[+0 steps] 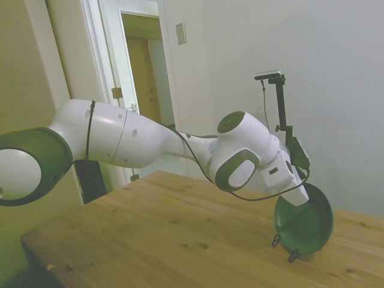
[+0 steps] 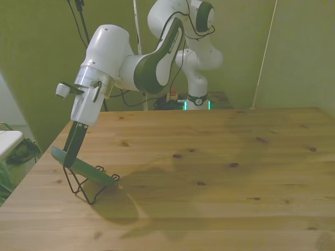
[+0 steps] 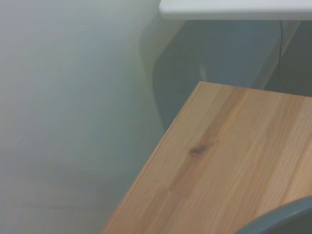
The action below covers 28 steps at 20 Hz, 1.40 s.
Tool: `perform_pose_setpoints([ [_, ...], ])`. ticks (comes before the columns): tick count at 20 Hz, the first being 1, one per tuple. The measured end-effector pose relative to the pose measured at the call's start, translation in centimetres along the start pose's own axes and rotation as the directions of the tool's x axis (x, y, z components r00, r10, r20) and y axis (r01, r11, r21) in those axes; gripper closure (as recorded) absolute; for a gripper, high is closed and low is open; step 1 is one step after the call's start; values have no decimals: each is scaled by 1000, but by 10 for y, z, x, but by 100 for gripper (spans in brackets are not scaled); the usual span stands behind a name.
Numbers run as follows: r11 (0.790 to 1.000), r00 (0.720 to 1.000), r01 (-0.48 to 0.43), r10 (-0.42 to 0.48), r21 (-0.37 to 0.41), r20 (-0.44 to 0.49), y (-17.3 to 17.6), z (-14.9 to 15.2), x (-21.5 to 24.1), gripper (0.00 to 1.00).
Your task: Unload the plate
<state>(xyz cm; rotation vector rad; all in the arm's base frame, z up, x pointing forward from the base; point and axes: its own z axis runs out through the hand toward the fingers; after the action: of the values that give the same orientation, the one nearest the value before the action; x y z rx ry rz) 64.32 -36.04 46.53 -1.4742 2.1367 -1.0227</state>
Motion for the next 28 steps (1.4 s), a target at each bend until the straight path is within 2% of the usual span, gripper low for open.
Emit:
perform_pose_setpoints([
  [28,1000,1000,6,-6,12,14,-1,0,-11,100],
])
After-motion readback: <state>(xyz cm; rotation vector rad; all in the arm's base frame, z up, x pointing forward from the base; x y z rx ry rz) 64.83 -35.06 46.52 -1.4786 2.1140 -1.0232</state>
